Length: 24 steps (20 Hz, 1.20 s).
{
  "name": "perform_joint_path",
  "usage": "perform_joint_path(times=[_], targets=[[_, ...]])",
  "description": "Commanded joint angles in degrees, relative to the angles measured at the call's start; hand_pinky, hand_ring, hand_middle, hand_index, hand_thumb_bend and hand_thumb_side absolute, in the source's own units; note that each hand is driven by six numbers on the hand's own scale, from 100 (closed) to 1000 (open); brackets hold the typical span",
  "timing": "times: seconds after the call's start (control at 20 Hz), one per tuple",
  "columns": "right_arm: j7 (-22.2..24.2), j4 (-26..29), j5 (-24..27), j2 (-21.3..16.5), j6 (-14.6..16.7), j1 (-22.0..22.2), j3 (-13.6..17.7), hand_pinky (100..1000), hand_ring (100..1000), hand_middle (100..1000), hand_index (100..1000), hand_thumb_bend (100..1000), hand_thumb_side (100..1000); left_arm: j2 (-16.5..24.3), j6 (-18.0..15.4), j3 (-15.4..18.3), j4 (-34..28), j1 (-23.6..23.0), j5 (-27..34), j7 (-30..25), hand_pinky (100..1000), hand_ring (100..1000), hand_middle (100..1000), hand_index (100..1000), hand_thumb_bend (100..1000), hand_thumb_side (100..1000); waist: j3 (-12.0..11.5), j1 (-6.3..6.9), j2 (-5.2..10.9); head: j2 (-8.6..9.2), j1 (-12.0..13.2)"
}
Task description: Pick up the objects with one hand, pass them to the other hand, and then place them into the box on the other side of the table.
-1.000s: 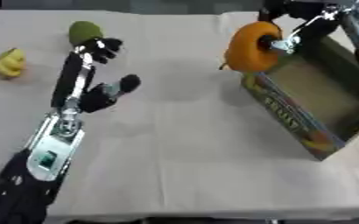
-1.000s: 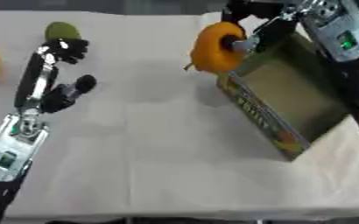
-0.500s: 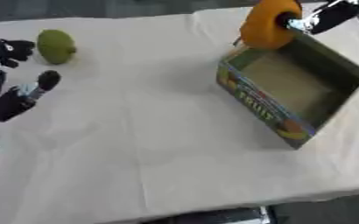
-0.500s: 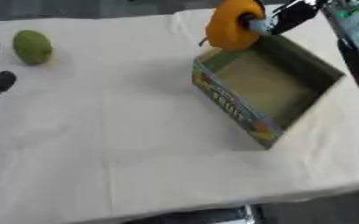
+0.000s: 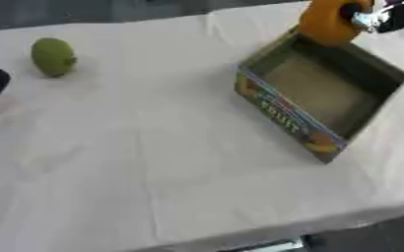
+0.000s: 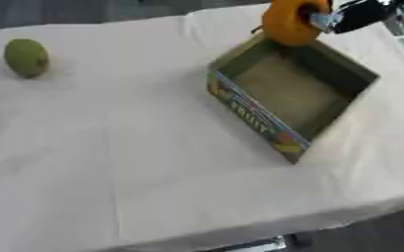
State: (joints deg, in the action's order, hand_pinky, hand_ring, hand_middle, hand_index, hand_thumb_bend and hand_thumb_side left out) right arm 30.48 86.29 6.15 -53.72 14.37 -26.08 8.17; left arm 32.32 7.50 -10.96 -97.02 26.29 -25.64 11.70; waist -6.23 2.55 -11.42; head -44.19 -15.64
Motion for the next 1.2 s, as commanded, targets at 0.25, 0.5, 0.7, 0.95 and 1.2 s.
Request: perform_joint_path(times=[0.25,0.5,0.7,0.95,1.2], targets=[[-1.85,-1.40,-2.59,-0.81,-0.81,1.92,4.22,622,298,244,319,100,117,6.67,3.24,5.18,-3.27,-4.67,12.89,7.41,626,626,605,766,954,1000,-0.13,1.11,-0.37,1.39,-0.88],[-2.15,-4.36,-6.29,0.21,-0.41,3.48,4.12,626,308,248,324,100,132,7.07,3.20,5.42,-3.57,-5.81,16.71,13.67,618,619,599,758,962,1000,-0.73,1.35,-1.11,2.29,-1.48],[-3.37,-6.50,-8.48,0.73,0.44,4.29,4.12,628,311,248,323,100,138,7.03,2.82,5.31,-4.20,-6.08,16.61,14.63,620,620,601,761,952,1000,-0.84,1.37,-1.40,2.26,-1.36],[-4.14,-8.71,-11.04,1.34,1.27,4.15,3.06,636,325,253,330,100,144,6.97,2.79,5.38,-4.96,-6.31,16.40,15.03,620,620,601,762,949,1000,-1.01,1.59,-1.56,2.24,-1.36],[-5.50,-11.07,-13.95,1.88,1.99,4.68,2.70,662,359,280,353,100,146,7.11,2.84,5.35,-5.58,-6.46,15.83,14.84,621,620,601,763,950,1000,-1.18,1.50,-1.75,2.21,-1.28]])
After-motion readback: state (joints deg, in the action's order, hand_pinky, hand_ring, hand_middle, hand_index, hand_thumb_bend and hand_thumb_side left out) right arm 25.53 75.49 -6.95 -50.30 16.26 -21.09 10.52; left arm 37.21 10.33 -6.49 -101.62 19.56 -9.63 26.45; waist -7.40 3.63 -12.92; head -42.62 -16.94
